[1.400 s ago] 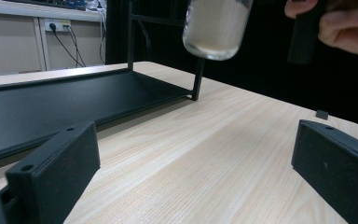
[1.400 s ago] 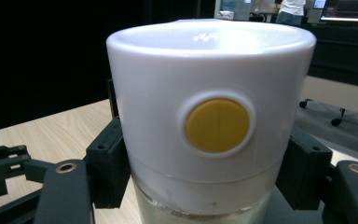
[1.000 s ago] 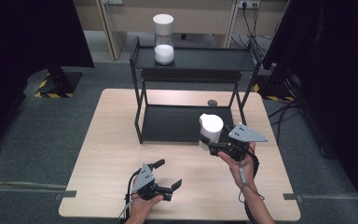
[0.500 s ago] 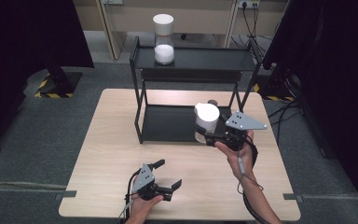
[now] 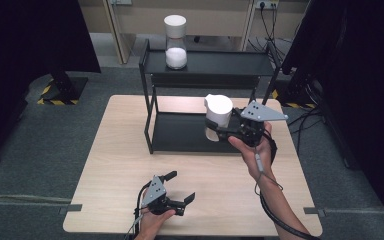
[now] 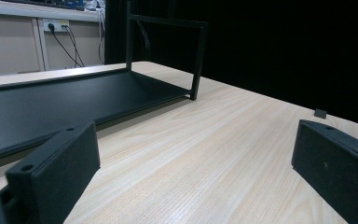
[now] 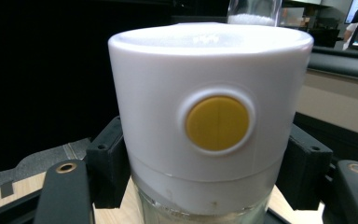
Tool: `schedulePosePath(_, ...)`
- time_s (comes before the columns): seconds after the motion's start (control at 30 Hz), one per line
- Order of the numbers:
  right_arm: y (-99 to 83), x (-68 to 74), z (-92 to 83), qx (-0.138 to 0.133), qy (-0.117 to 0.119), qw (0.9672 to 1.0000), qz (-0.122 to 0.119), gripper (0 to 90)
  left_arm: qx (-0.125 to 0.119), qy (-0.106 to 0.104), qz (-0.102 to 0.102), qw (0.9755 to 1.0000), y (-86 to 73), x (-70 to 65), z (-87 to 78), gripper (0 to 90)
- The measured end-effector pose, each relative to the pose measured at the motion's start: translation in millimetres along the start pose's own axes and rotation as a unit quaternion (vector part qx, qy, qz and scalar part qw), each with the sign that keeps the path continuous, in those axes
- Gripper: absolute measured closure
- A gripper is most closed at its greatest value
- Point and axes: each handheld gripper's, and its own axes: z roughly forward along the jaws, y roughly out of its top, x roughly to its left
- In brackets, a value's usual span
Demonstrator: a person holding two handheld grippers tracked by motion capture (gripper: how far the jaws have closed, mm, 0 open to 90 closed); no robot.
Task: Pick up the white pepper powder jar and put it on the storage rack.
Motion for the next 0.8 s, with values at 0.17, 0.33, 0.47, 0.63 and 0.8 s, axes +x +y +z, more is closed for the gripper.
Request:
schedulePosePath(0.17, 13.9, -6.3, 4.9, 0.004, 0.005, 0.9999, 0.01, 30.8, 0.0, -0.001, 0.0, 1.0, 0.1, -0.2, 0.0, 0.3)
schedulePosePath(0.33, 27.2, -9.9, 8.0, 0.003, 0.006, 0.9999, 0.01, 30.8, 0.0, -0.002, -0.001, 1.0, -0.2, -0.2, 0.3, 0.3)
schedulePosePath(0.47, 40.1, -12.2, 10.7, 0.004, 0.006, 0.9999, 0.012, 30.8, 0.0, -0.001, 0.0, 1.0, -0.1, -0.5, 0.4, 0.3)
schedulePosePath(0.63, 57.4, -15.7, 14.3, 0.003, 0.004, 0.9999, 0.011, 30.8, 0.001, -0.003, 0.0, 1.0, -0.2, -0.6, 0.7, 0.3)
schedulePosePath(0.8, 75.0, -17.4, 19.0, 0.004, -0.003, 1.0, 0.008, 30.8, 0.001, -0.003, 0.0, 1.0, 0.0, -0.4, 0.3, 0.3)
